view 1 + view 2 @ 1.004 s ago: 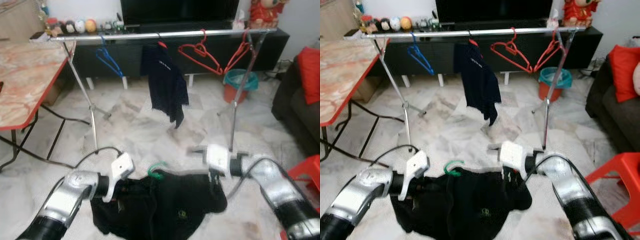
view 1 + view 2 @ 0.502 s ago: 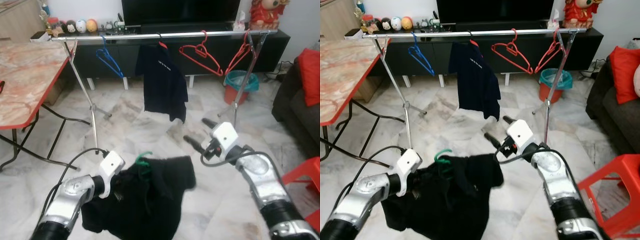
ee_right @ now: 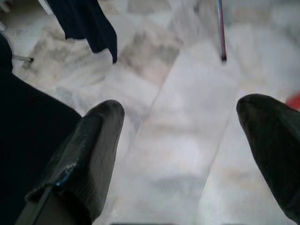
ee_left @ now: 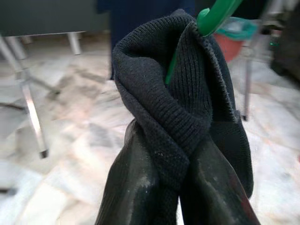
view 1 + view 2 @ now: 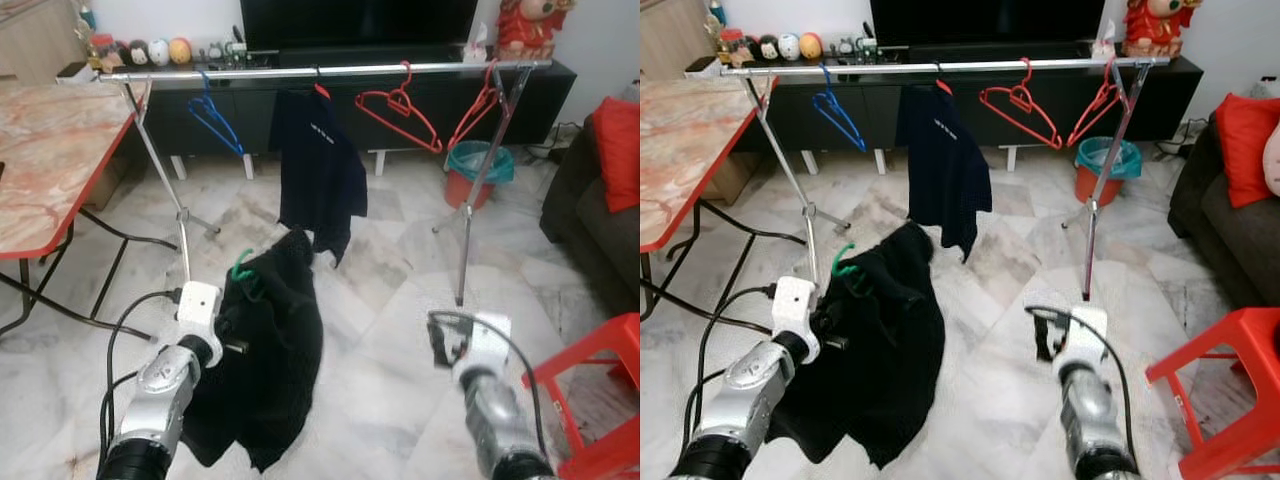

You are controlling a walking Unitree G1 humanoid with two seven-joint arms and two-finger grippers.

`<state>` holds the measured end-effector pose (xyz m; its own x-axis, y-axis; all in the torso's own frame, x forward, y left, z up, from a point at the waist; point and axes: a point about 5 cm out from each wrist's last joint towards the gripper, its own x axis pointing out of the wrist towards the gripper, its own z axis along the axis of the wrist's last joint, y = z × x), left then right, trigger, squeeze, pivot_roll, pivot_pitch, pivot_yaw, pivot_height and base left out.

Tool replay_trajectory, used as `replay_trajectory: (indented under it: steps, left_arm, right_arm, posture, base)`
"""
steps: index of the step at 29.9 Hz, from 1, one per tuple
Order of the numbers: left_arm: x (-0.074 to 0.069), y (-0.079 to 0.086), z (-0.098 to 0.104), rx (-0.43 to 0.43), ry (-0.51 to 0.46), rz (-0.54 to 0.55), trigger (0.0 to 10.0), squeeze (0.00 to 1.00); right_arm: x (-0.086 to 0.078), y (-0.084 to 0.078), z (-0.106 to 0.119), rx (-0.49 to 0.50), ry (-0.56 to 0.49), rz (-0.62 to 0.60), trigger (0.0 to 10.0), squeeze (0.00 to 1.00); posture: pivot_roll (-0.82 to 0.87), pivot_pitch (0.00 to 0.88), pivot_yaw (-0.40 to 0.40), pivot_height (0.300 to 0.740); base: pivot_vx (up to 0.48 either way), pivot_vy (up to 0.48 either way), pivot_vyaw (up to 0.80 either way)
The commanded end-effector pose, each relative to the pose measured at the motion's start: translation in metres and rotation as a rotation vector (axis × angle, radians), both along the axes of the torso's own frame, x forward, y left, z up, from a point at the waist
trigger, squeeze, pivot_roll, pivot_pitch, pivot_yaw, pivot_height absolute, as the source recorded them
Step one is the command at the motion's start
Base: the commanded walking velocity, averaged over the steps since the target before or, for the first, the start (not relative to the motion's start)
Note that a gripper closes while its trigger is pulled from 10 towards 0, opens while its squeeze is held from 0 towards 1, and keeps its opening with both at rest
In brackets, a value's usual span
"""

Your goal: Hang hanger

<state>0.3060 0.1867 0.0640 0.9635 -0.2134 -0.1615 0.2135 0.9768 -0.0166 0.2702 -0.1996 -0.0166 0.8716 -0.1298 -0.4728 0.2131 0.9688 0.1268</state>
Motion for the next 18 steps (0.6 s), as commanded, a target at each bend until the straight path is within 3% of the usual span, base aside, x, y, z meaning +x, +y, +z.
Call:
replay_trajectory:
  steps: [1, 8, 18]
  left_arm:
    - [0.006, 0.006, 0.008, 0.028, -0.042, 0.043, 10.0, 0.00]
    - [0.012, 0.006, 0.009, 0.043, -0.051, 0.069, 10.0, 0.00]
    - [0.015, 0.006, 0.011, 0.045, -0.067, 0.079, 10.0, 0.00]
  right_arm:
    - [-0.001, 0.003, -0.002, 0.024, 0.014, -0.015, 10.0, 0.00]
    - [-0.024, 0.005, -0.026, 0.014, 0.166, -0.056, 10.0, 0.00]
    - [-0.032, 0.005, -0.031, 0.029, 0.191, -0.081, 10.0, 0.00]
  posture:
    - [-0.06, 0.000, 0.032, 0.740]
    - [-0.06, 0.000, 0.037, 0.740]
    - [-0.07, 0.000, 0.039, 0.740]
  base:
    - [0.000, 0.000, 0.00]
    - [0.115, 0.000, 0.00]
    - [0.299, 0.000, 0.00]
